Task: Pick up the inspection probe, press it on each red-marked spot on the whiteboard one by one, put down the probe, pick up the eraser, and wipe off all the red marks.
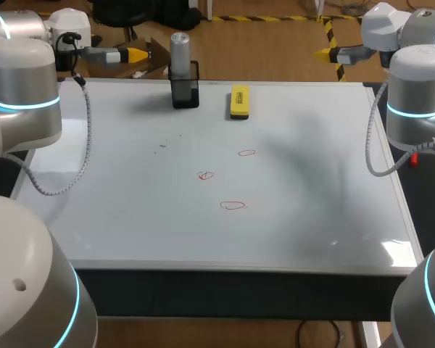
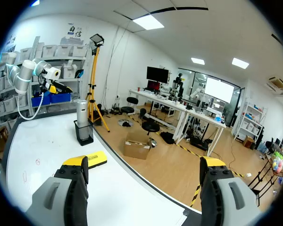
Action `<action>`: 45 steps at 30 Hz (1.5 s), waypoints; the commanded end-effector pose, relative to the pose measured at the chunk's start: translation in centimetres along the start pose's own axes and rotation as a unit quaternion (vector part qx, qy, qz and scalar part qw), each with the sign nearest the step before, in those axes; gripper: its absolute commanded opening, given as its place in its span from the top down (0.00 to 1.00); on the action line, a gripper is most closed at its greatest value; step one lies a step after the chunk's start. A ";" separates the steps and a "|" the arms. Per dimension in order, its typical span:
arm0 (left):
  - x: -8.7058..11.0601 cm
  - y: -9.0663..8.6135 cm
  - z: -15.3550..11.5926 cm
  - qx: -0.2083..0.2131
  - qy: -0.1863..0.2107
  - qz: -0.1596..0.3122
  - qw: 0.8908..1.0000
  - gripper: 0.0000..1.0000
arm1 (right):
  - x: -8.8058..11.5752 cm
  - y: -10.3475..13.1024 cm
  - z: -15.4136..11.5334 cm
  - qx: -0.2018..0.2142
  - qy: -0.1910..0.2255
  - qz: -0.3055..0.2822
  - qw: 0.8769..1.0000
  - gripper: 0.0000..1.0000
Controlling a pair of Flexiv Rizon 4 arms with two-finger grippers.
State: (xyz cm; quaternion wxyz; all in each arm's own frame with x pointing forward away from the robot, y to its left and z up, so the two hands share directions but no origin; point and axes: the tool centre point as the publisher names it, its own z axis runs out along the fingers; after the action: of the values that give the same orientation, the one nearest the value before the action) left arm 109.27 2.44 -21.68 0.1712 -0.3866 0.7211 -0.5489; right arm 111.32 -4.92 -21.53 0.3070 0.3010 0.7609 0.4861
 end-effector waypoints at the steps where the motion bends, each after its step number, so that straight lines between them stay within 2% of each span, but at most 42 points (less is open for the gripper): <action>1: 0.0 0.0 0.0 0.000 0.001 0.000 1.000 0.00 | 0.0 0.0 0.0 0.000 0.000 0.000 1.000 0.00; 26: 0.0 0.0 0.0 0.000 0.001 0.000 1.000 0.00 | 0.0 0.0 0.0 0.000 0.000 0.000 1.000 0.00; 29: -1.1 -1.1 1.6 0.011 0.062 0.036 0.997 0.00 | 0.0 0.0 0.0 0.000 0.000 0.000 1.000 0.00; 33: -2.1 -2.4 3.1 0.039 0.133 0.065 0.988 0.00 | 0.0 0.0 0.0 0.000 0.000 0.000 1.000 0.00; 39: -2.4 -3.3 5.6 0.005 0.157 0.094 0.983 0.00 | 0.0 0.0 0.0 0.000 0.000 0.000 1.000 0.00; 40: -2.4 -3.2 5.9 0.002 0.174 0.082 0.981 0.00 | 0.0 0.0 0.0 0.000 0.000 0.000 1.000 0.00; 43: -2.3 -2.7 6.5 -0.003 0.220 0.101 0.970 0.00 | 0.0 0.0 0.0 0.000 0.000 0.000 1.000 0.00; 45: -2.4 -2.2 6.6 0.010 0.267 0.114 0.957 0.00 | 0.0 0.0 0.0 0.000 0.000 0.000 1.000 0.00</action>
State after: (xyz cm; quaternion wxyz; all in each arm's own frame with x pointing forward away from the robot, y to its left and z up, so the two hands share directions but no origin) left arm 114.60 -0.89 -21.58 0.1132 -0.2161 0.7728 -0.5858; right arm 111.32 -4.92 -21.53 0.3070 0.3011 0.7609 0.4860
